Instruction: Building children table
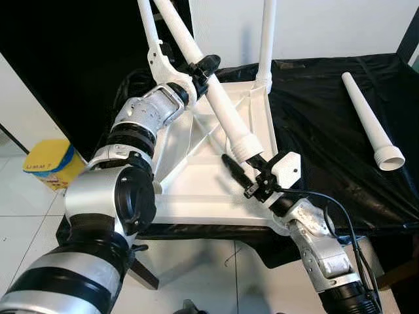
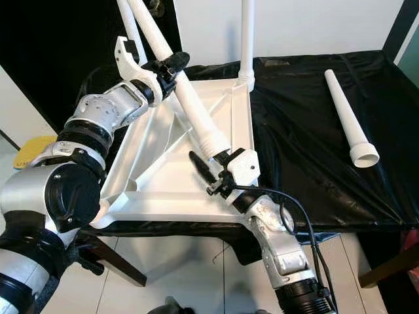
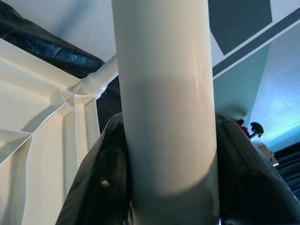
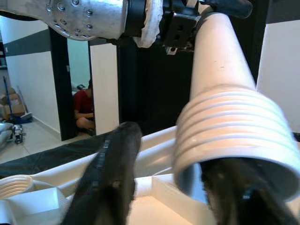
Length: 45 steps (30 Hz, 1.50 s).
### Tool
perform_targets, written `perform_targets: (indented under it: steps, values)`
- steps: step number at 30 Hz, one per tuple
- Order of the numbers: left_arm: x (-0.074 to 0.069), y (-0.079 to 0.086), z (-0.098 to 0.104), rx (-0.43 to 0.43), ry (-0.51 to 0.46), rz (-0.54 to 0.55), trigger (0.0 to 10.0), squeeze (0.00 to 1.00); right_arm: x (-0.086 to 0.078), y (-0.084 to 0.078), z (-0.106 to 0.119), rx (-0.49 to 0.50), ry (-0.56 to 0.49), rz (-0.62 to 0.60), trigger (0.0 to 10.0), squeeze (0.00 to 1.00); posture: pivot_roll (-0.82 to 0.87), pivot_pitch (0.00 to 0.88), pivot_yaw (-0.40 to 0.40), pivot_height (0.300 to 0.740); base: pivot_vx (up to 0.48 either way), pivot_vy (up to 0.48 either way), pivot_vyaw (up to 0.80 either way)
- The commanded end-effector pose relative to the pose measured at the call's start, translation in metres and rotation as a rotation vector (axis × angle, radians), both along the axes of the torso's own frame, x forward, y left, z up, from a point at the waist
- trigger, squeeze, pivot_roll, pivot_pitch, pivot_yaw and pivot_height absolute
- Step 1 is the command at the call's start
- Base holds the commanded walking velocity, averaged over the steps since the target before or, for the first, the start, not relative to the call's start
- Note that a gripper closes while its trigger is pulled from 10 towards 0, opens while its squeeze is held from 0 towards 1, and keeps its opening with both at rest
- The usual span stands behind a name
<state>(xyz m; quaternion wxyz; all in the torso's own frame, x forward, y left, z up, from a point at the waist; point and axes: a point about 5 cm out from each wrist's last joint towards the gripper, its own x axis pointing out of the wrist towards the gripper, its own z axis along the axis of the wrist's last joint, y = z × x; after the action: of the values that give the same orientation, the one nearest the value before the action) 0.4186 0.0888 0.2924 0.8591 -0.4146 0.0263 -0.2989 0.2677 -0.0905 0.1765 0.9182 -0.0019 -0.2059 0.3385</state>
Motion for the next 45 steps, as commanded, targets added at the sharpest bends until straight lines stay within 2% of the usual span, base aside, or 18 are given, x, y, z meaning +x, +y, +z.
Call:
perform_targets:
  steps: [1,2,3,6,8,10,11,12,13,14,17,22,23,26,34,39,41,45]
  values:
    - [-0.002,0.002,0.004,-0.018,-0.078,-0.056,0.0,0.00,0.001,0.001,0.005,0.011,-0.016,0.012,10.0,1.00,-0.10,0.003,0.085,0.740,0.000,0.000,0.00]
    - [-0.001,0.005,0.006,-0.016,-0.078,-0.044,3.8,0.00,0.001,0.001,0.004,0.008,-0.015,0.012,10.0,1.00,-0.10,0.002,0.088,0.740,0.000,0.000,0.00]
    - [0.000,0.009,0.007,-0.011,-0.078,-0.024,10.0,0.00,0.000,0.000,0.003,0.004,-0.011,0.009,10.0,1.00,-0.10,0.001,0.090,0.740,0.000,0.000,0.00]
    - [0.001,0.011,0.008,-0.006,-0.077,-0.010,10.0,0.00,-0.001,-0.001,0.002,0.001,-0.008,0.007,10.0,1.00,-0.10,0.001,0.090,0.740,0.000,0.000,0.00]
    - [0.002,0.021,0.011,0.009,-0.097,0.035,10.0,0.00,-0.002,-0.004,-0.002,0.000,0.008,-0.013,10.0,1.00,-0.11,0.002,0.096,0.740,0.000,0.000,0.00]
    - [0.002,0.021,0.011,0.009,-0.097,0.035,10.0,0.00,-0.002,-0.004,-0.002,0.000,0.008,-0.013,10.0,1.00,-0.11,0.002,0.096,0.740,0.000,0.000,0.00]
    - [0.002,0.026,0.013,0.007,-0.107,0.051,10.0,0.00,-0.004,-0.007,-0.005,0.001,0.022,-0.027,10.0,0.37,-0.11,0.002,0.098,0.740,0.000,0.000,0.00]
    - [0.002,0.026,0.013,0.007,-0.107,0.051,10.0,0.00,-0.004,-0.007,-0.005,0.001,0.022,-0.027,10.0,0.37,-0.11,0.002,0.098,0.740,0.000,0.000,0.00]
    - [0.003,0.033,0.015,0.001,-0.116,0.077,10.0,0.00,-0.007,-0.012,-0.010,-0.005,0.044,-0.042,10.0,0.00,-0.11,0.005,0.101,0.740,0.000,0.000,0.00]
    - [0.003,0.039,0.016,0.001,-0.121,0.101,10.0,0.00,-0.010,-0.016,-0.015,-0.006,0.066,-0.055,10.0,0.00,-0.11,0.006,0.102,0.740,0.000,0.000,0.00]
    - [0.003,0.043,0.017,0.004,-0.124,0.116,10.0,0.00,-0.012,-0.019,-0.018,-0.006,0.080,-0.066,10.0,0.00,-0.11,0.006,0.102,0.740,0.000,0.000,0.00]
    - [0.002,0.048,0.017,0.124,-0.223,0.149,10.0,0.00,-0.012,-0.029,-0.022,-0.006,0.100,-0.148,10.0,0.00,-0.12,0.015,0.105,0.740,0.000,0.000,0.00]
    - [0.002,0.048,0.017,0.124,-0.223,0.149,10.0,0.00,-0.012,-0.029,-0.022,-0.006,0.100,-0.148,10.0,0.00,-0.12,0.015,0.105,0.740,0.000,0.000,0.00]
    - [0.000,0.042,0.016,0.192,-0.302,0.143,10.0,0.00,-0.005,-0.031,-0.019,0.039,0.135,-0.219,10.0,0.00,-0.11,0.023,0.097,0.740,0.000,0.000,0.00]
    - [-0.004,0.037,0.020,0.246,-0.400,0.185,10.0,0.00,0.002,-0.025,-0.017,0.084,0.250,-0.210,10.0,0.00,-0.10,0.027,0.084,0.740,0.000,0.000,0.00]
    - [-0.009,0.034,0.021,0.266,-0.462,0.211,10.0,0.00,0.007,-0.022,-0.016,0.054,0.253,-0.228,10.0,0.00,-0.09,0.028,0.078,0.740,0.000,0.000,0.00]
    - [-0.016,0.024,0.020,0.308,-0.522,0.203,10.0,0.00,0.010,-0.020,-0.013,0.081,0.269,-0.226,10.0,0.00,-0.08,0.028,0.066,0.740,0.000,0.000,0.00]
    - [-0.021,0.016,0.019,0.323,-0.551,0.189,10.0,0.00,0.012,-0.019,-0.008,0.079,0.261,-0.221,10.0,0.00,-0.08,0.029,0.062,0.740,0.000,0.000,0.00]
